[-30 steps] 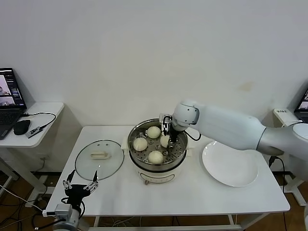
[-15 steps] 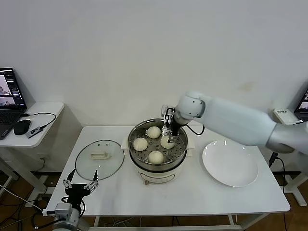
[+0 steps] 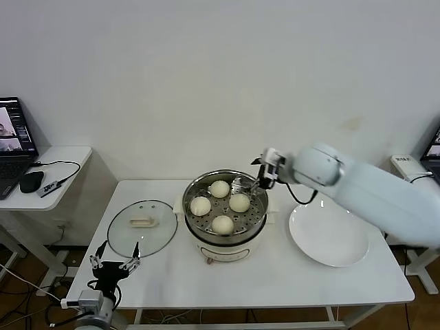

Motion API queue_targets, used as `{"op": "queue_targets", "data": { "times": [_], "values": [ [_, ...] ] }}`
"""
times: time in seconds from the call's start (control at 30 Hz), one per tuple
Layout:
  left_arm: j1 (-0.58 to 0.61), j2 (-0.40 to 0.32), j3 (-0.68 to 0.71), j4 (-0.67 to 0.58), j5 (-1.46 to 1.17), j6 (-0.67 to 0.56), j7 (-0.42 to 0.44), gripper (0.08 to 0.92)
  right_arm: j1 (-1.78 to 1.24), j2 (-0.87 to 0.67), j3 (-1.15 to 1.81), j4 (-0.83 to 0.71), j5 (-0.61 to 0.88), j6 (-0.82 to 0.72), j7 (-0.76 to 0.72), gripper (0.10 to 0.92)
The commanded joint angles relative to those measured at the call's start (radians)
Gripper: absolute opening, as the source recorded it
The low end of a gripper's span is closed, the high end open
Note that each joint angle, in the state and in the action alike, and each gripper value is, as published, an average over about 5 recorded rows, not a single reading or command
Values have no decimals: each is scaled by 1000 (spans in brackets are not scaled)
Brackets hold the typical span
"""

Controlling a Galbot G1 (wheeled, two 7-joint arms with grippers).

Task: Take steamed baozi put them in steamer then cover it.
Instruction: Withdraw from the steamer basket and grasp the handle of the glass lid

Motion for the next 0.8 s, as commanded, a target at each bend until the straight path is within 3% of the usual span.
{"op": "queue_targets", "data": {
  "times": [0.03, 0.43, 0.8],
  "values": [
    [-16, 0, 8, 33, 52, -30, -26, 823, -890, -174, 825, 214, -66, 378, 368, 823],
    [-53, 9, 32, 125, 338, -109, -86, 823, -1457, 365, 1564, 246, -190, 635, 199, 823],
    [-156, 121, 24, 303, 991, -186, -84, 823, -1680, 606, 1732, 312, -197, 692, 11, 823]
  ]
}}
